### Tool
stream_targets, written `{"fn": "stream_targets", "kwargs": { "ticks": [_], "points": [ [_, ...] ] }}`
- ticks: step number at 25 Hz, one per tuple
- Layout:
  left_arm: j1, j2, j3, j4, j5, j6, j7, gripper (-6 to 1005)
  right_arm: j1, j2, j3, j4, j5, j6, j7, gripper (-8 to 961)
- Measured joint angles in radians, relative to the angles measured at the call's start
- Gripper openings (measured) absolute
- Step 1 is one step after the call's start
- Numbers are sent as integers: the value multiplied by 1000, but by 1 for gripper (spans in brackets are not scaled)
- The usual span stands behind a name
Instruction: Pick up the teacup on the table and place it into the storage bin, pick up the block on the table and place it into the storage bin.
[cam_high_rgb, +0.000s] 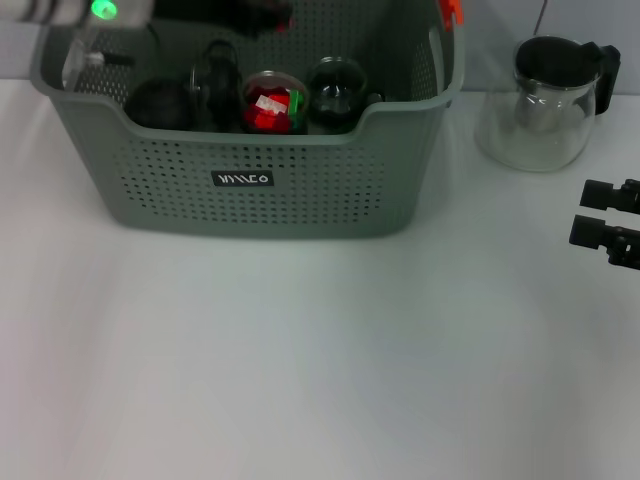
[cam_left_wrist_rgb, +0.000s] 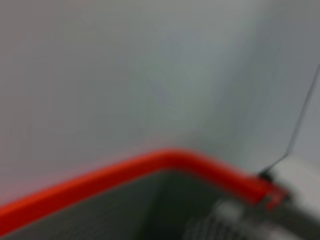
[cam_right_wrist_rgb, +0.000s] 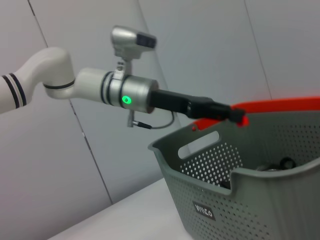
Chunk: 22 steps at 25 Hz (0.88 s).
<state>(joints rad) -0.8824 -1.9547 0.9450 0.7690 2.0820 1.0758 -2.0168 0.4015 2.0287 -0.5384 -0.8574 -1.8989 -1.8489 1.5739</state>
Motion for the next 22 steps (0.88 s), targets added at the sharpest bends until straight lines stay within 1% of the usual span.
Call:
{"fn": "stream_targets", "kwargs": {
  "ticks": [2,5,7,10,13,17,19,21,22],
  "points": [
    [-16,-22,50,-13,81,-85,-30,182,1,1,2,0,-3,0,0,686],
    [-37,-54,64,-25,185,-149,-61,183,3,1,3,0,-4,0,0,686],
    [-44,-68,66,-24,242,-178,-110,184,5,1,2,0,-4,-1,0,686],
    [-46,-74,69,-9,291,-189,-173,188,6,1,2,0,-5,-2,0,687],
    [-32,-76,53,27,274,-162,-176,191,6,1,3,1,-5,-2,0,687],
    [31,-88,-10,140,144,-70,-136,196,7,1,3,2,-4,-3,0,687],
    [83,-101,-69,206,34,-16,-119,284,7,2,6,9,3,-3,-6,687],
    [160,-122,-171,251,-162,83,-43,373,8,3,15,25,23,-2,-19,687],
    [207,-129,-225,246,-313,170,32,417,7,4,19,35,39,-2,-31,688]
  ]
}}
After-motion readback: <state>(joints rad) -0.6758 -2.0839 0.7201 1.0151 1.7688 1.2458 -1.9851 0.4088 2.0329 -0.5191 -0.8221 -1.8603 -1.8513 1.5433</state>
